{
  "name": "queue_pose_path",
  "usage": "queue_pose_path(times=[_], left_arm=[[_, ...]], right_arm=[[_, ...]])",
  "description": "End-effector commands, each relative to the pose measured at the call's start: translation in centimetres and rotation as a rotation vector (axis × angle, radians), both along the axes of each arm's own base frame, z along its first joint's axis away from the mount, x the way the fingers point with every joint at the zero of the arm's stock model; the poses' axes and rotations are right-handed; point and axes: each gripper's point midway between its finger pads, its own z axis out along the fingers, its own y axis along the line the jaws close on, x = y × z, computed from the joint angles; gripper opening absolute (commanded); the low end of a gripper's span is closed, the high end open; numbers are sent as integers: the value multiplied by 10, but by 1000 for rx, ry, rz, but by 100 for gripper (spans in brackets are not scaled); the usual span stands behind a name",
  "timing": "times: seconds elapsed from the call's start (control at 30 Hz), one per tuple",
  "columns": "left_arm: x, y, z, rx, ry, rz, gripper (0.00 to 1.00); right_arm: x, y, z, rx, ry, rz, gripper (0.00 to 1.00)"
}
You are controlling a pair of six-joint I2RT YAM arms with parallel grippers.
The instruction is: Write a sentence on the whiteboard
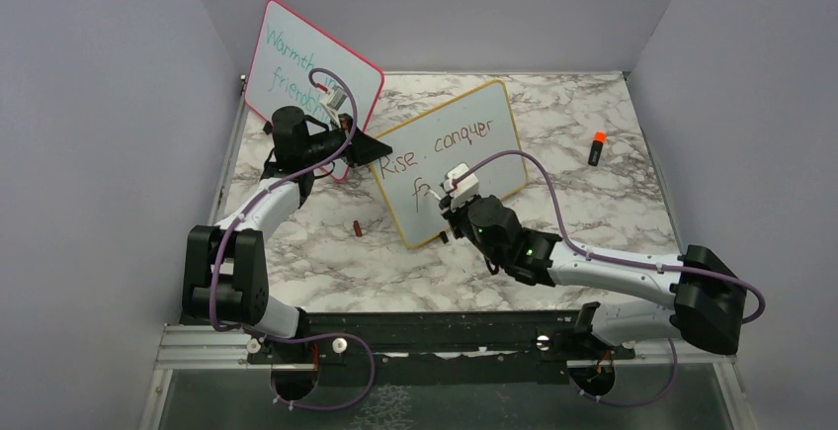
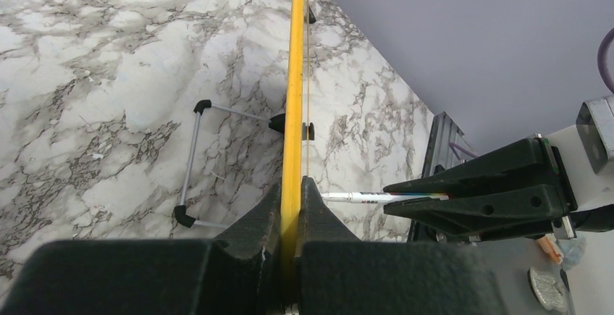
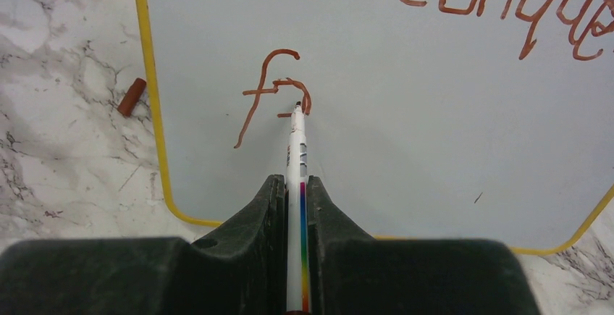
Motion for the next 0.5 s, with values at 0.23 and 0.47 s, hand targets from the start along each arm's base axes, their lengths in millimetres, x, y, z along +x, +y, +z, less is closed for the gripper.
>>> queue_pose_path(times=[0.23, 0.47], left_arm=[[-2, 3, -3, 5, 9, 1, 0], [-2, 3, -3, 5, 8, 0, 0]], right_arm=[[3, 20, 25, 65, -56, 72, 1], [5, 24, 23, 57, -60, 74, 0]])
